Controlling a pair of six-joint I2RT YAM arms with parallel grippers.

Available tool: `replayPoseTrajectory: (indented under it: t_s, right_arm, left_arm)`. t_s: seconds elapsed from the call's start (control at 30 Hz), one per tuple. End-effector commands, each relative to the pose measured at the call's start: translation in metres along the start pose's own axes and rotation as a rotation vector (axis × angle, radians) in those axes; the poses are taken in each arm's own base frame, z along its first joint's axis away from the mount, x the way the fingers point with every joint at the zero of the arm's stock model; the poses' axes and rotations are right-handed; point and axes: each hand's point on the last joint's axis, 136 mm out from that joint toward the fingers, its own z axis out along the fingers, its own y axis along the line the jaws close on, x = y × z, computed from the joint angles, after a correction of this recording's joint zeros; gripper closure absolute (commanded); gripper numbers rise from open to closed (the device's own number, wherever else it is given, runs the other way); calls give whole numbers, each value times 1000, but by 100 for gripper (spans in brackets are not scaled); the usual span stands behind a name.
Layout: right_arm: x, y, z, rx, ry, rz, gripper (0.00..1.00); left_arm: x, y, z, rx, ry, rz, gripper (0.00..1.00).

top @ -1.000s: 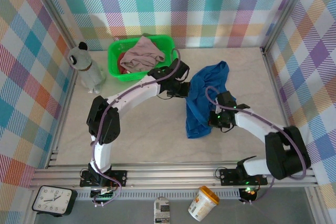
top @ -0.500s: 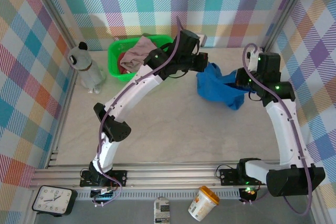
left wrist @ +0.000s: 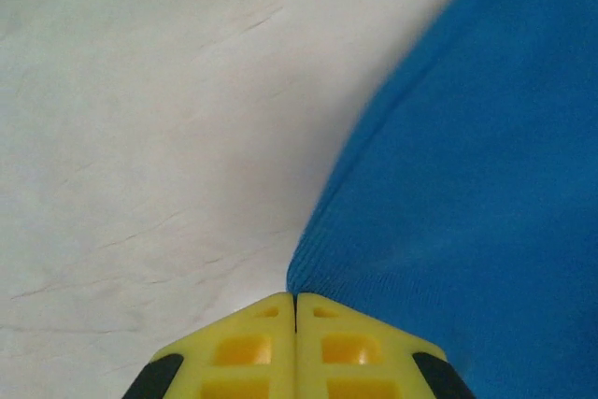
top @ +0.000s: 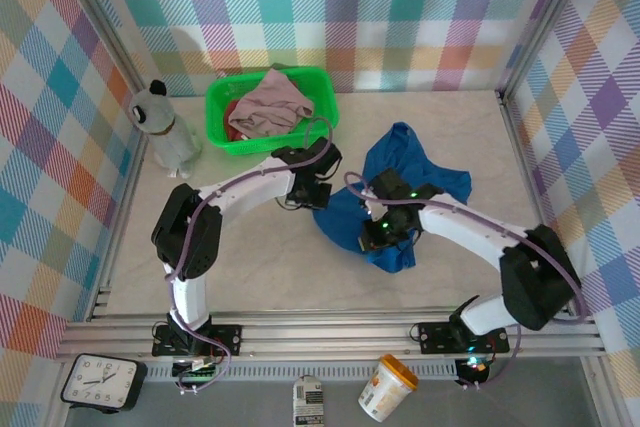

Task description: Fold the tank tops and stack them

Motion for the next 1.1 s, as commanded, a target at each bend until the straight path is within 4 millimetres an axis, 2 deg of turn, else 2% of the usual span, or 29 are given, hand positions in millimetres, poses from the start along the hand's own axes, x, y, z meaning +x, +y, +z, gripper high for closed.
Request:
replayPoseTrajectory:
  t_s: [0.0, 0.07, 0.13, 0.17, 0.3, 0.4, 0.53, 0.73, 0.9, 1.07]
  right_arm:
    - [-11, 27, -1, -109, -48, -53, 72]
    - [-9, 24, -9, -87, -76, -56, 64]
    - [-2, 12, -18, -24, -88, -37, 56]
    - [7, -4, -24, 55, -87, -2, 52]
    - [32, -48, -42, 231, -129, 149, 51]
    - [46, -62, -38, 235, -146, 229, 55]
    - [50, -62, -16, 213, -71, 214, 58]
    - [29, -57, -5, 180, -100, 170, 59]
    - [24, -39, 1, 115, -97, 88, 63]
    - [32, -23, 7, 100, -73, 1, 62]
  left_arm:
    - [-25, 27, -18, -71, -140, -71, 100]
    - [-21, 37, -11, -83, -124, -98, 100]
    - [-19, 42, -6, -101, -117, -95, 100]
    - [-18, 43, -3, -111, -108, -86, 100]
    - [-18, 49, 6, -129, -91, -86, 100]
    - [-20, 49, 9, -117, -89, -96, 100]
    - [-20, 46, 14, -107, -76, -92, 100]
    - [-14, 47, 17, -108, -62, -89, 100]
    - [-12, 45, 20, -95, -55, -90, 100]
    - [-11, 42, 26, -86, -43, -91, 100]
